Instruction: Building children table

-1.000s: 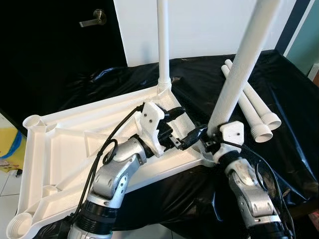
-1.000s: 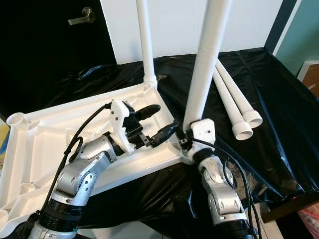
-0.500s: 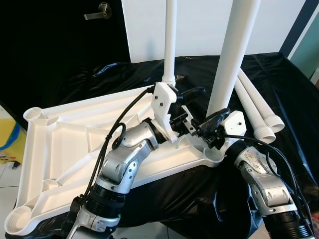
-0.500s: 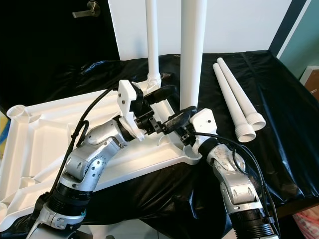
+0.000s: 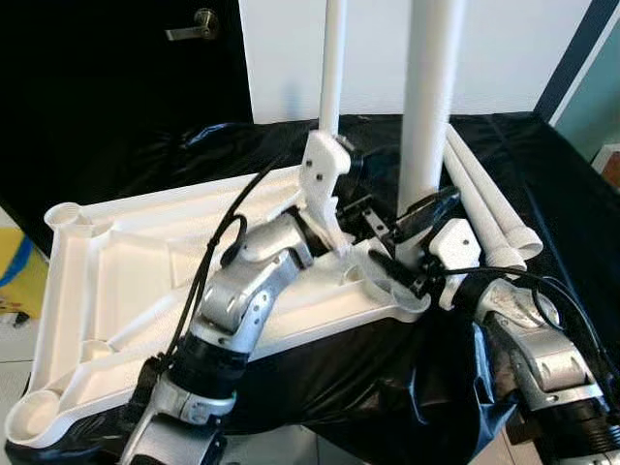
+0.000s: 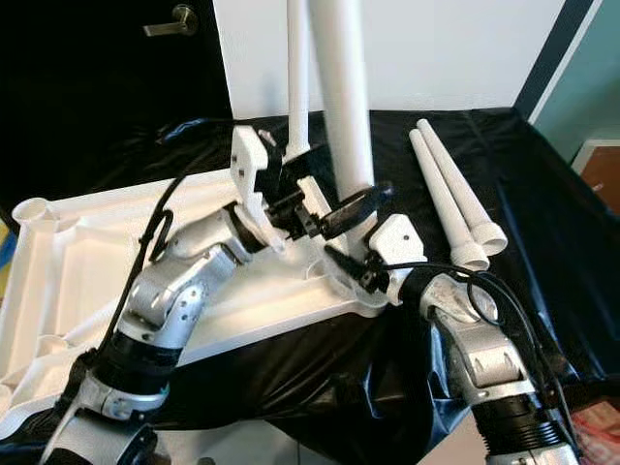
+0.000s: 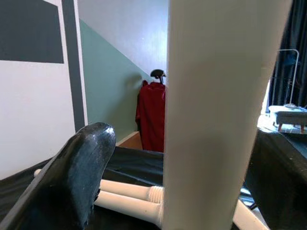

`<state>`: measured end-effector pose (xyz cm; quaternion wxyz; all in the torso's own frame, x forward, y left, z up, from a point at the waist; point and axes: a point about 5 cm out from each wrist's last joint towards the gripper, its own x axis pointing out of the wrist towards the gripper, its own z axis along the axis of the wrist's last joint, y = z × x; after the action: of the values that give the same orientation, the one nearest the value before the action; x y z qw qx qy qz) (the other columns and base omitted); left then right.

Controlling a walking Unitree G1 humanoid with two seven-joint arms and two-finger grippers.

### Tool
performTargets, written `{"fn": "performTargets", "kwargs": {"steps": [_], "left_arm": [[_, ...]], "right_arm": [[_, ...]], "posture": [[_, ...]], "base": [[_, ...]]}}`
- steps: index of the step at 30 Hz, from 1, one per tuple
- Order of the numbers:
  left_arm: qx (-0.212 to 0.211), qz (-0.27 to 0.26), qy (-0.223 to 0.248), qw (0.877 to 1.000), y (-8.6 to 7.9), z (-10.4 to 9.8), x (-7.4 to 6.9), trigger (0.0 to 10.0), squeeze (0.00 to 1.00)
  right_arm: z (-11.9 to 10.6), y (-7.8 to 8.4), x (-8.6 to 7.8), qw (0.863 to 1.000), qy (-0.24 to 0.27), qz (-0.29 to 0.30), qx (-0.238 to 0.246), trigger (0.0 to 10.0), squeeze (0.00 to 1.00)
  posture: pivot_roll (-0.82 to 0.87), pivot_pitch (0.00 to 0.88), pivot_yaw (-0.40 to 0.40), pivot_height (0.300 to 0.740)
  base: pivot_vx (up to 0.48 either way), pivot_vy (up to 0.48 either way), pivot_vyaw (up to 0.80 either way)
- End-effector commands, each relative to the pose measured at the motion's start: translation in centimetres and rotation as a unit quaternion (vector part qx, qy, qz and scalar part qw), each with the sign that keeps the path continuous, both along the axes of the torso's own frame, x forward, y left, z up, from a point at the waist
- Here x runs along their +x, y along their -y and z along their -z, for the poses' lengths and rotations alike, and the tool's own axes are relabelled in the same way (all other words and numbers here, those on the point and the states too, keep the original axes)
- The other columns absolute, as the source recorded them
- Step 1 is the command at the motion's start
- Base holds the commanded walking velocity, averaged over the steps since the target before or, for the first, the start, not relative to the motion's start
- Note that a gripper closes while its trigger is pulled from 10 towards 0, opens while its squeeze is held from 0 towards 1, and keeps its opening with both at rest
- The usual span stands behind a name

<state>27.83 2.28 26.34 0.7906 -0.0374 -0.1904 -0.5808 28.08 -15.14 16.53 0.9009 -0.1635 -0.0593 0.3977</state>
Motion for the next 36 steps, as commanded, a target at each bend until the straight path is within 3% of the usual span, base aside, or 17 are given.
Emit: {"fn": "performTargets", "kwargs": {"steps": [1, 7, 8, 20, 32, 33, 36], "left_arm": [[0.033, 0.127, 0.042, 0.99, 0.4, 0.0, -1.3, 10.0, 0.0], [0.022, 0.154, 0.022, 0.988, 0.6, -0.1, -1.3, 10.0, 0.0], [0.015, 0.167, 0.011, 0.986, 0.6, -0.1, -1.4, 0.0, 0.0], [0.023, 0.206, 0.004, 0.978, 0.6, -0.4, -1.2, 0.0, 0.0], [0.023, 0.188, 0.009, 0.982, 0.2, -1.0, -0.7, 0.0, 0.0], [0.024, 0.181, 0.012, 0.983, 0.1, -1.2, -0.7, 0.0, 0.0], [0.026, 0.177, 0.013, 0.984, 0.0, -1.3, -0.7, 0.0, 0.0]], "right_arm": [[0.0, 0.0, 0.2, 1.0, -0.007, -0.017, -0.008, 10.0, 0.0], [0.0, -0.1, 0.7, 1.0, -0.013, -0.023, -0.007, 10.0, 0.0], [0.1, -0.3, 0.8, 1.0, -0.015, -0.023, -0.001, 10.0, 0.0], [0.8, -1.7, 0.9, 0.999, -0.021, -0.019, 0.035, 10.0, 0.0], [0.9, -2.4, 1.3, 0.997, -0.025, -0.003, 0.07, 10.0, 0.0], [0.8, -2.6, 1.3, 0.996, -0.025, -0.003, 0.08, 10.0, 1.0], [0.7, -2.7, 1.3, 0.996, -0.025, -0.004, 0.087, 10.0, 1.0]], "posture": [[-0.15, 0.0, -0.045, 0.74], [-0.16, 0.0, -0.013, 0.74], [-0.16, 0.0, 0.002, 0.74], [-0.17, 0.0, 0.076, 0.74], [-0.17, 0.0, 0.075, 0.74], [-0.17, 0.0, 0.075, 0.74], [-0.17, 0.0, 0.075, 0.74]], "base": [[0.0, 0.0, 0.0], [0.0, 0.0, 0.0], [0.0, 0.0, 0.0], [0.0, 0.0, 0.0], [0.0, 0.0, 0.0], [0.0, 0.0, 0.0], [0.0, 0.0, 0.0]]}}
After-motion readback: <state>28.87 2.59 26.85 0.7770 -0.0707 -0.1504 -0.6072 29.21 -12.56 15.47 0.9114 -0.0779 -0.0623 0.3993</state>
